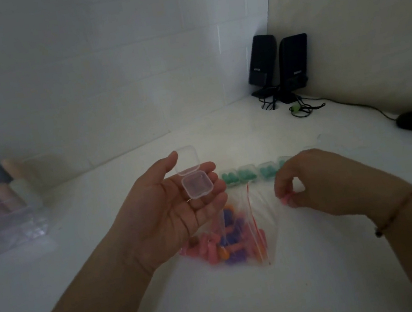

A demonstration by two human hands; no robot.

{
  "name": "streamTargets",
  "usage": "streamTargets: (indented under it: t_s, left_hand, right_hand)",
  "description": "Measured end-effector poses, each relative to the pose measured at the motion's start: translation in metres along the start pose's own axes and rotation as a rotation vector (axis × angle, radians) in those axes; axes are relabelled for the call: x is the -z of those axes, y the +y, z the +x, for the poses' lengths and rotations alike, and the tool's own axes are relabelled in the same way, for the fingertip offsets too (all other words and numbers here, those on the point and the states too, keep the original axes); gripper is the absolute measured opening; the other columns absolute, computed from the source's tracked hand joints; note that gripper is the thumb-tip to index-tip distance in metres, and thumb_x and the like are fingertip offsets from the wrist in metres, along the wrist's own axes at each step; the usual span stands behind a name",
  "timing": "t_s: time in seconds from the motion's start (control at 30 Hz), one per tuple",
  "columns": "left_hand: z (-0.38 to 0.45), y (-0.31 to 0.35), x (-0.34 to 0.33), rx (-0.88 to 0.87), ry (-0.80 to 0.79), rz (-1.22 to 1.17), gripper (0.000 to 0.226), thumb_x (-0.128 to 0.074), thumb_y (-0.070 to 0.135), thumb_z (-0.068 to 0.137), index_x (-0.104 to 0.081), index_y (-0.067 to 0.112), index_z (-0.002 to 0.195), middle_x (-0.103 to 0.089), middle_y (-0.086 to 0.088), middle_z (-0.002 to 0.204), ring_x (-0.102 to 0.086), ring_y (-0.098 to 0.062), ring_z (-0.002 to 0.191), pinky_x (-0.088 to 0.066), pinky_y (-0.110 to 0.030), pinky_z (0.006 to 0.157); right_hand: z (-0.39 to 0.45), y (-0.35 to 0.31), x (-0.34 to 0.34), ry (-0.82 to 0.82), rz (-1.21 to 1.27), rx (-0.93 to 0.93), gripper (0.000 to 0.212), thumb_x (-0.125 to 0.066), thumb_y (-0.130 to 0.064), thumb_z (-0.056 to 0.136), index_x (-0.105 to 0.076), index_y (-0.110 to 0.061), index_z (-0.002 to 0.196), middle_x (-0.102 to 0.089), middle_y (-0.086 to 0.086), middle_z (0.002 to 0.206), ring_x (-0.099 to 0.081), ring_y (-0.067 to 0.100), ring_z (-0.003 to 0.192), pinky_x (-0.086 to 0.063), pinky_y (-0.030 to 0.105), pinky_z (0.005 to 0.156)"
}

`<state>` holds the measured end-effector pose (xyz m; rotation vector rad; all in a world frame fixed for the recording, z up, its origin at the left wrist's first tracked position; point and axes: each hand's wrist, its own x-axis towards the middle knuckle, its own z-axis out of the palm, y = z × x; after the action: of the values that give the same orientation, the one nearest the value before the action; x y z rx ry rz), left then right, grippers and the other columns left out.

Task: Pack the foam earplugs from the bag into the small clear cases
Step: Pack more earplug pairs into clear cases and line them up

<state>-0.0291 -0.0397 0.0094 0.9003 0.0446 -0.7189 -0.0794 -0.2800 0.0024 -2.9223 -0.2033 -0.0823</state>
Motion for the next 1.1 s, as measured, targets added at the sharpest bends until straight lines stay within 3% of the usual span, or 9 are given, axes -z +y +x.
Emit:
streamTargets:
  t_s: [0.1,0.2,0.33,0.53,0.73,0.83,0.9,1.0,1.1]
  left_hand:
    - [-0.002,-0.003,-0.005,-0.008,-0.004,-0.020,0.058,-0.055,0.037,0.083,-0.063,-0.010,0.117,-0.062,-0.023,0.101,-0.068,-0.030,0.079,-0.058,-0.041,0.077]
    - [-0.003,-0.010,-0.009,0.007,-0.037,-0.030,0.057,-0.053,0.037,0.088,-0.060,-0.009,0.122,-0.061,-0.023,0.103,-0.065,-0.029,0.083,-0.058,-0.038,0.079]
    - [-0.006,-0.015,-0.009,0.024,-0.153,-0.001,0.049,-0.047,0.037,0.096,-0.061,-0.006,0.114,-0.062,-0.020,0.099,-0.064,-0.024,0.081,-0.054,-0.038,0.086]
    - [-0.009,-0.013,-0.011,0.045,-0.243,-0.031,0.053,-0.040,0.037,0.097,-0.069,-0.005,0.085,-0.058,-0.017,0.081,-0.063,-0.020,0.059,-0.055,-0.027,0.057]
    - [-0.006,-0.011,-0.008,0.054,-0.159,-0.041,0.052,-0.047,0.037,0.094,-0.065,-0.009,0.109,-0.063,-0.020,0.089,-0.065,-0.023,0.070,-0.058,-0.032,0.072]
    - [-0.003,-0.007,-0.006,0.038,-0.041,-0.059,0.057,-0.049,0.037,0.093,-0.057,-0.012,0.122,-0.063,-0.024,0.097,-0.066,-0.028,0.078,-0.058,-0.033,0.071]
    - [-0.002,-0.004,-0.005,0.008,0.000,-0.090,0.057,-0.048,0.036,0.094,-0.057,-0.013,0.123,-0.062,-0.024,0.096,-0.065,-0.028,0.077,-0.058,-0.032,0.069]
    - [-0.001,-0.003,-0.002,-0.015,0.036,-0.122,0.056,-0.047,0.035,0.096,-0.056,-0.012,0.123,-0.061,-0.022,0.094,-0.065,-0.028,0.076,-0.058,-0.032,0.069]
    - [0.001,-0.004,-0.001,-0.017,0.069,-0.110,0.055,-0.048,0.035,0.096,-0.058,-0.012,0.122,-0.061,-0.022,0.095,-0.065,-0.028,0.076,-0.058,-0.032,0.069]
  right_hand:
    - [-0.002,-0.018,0.009,0.332,0.242,0.035,0.010,-0.068,-0.033,0.085,-0.061,-0.038,0.088,-0.065,-0.020,0.075,-0.058,0.003,0.063,-0.047,0.015,0.061]
    - [-0.004,-0.054,0.011,0.661,0.575,0.110,0.011,-0.070,-0.035,0.082,-0.060,-0.031,0.084,-0.064,-0.020,0.078,-0.058,0.008,0.069,-0.045,0.015,0.058]
    - [-0.001,-0.081,-0.013,0.657,0.389,0.222,0.010,-0.068,-0.039,0.082,-0.065,-0.030,0.083,-0.060,-0.022,0.075,-0.052,0.003,0.072,-0.041,0.020,0.063]
    - [0.009,-0.081,-0.029,0.656,0.206,0.283,0.021,-0.065,-0.048,0.079,-0.069,-0.028,0.083,-0.065,-0.016,0.076,-0.049,0.011,0.073,-0.045,0.033,0.064]
    - [0.003,-0.073,-0.009,0.645,0.408,0.299,0.017,-0.065,-0.048,0.081,-0.069,-0.034,0.090,-0.064,-0.019,0.087,-0.054,0.008,0.083,-0.044,0.026,0.073]
    - [-0.004,-0.050,0.014,0.771,0.599,0.143,0.010,-0.062,-0.042,0.078,-0.065,-0.032,0.076,-0.064,-0.013,0.078,-0.054,0.014,0.071,-0.044,0.027,0.061]
    - [-0.009,-0.030,0.027,0.654,0.612,0.063,0.010,-0.066,-0.038,0.073,-0.066,-0.029,0.069,-0.064,-0.012,0.085,-0.056,0.015,0.076,-0.044,0.028,0.063]
    - [-0.015,-0.017,0.032,0.195,0.389,0.097,0.011,-0.075,-0.033,0.071,-0.070,-0.040,0.065,-0.057,-0.032,0.108,-0.049,-0.010,0.103,-0.036,0.011,0.085]
    - [-0.016,-0.027,0.024,-0.119,0.249,0.151,0.006,-0.071,-0.047,0.073,-0.072,-0.051,0.078,-0.037,-0.043,0.130,-0.024,-0.017,0.127,-0.024,0.024,0.109]
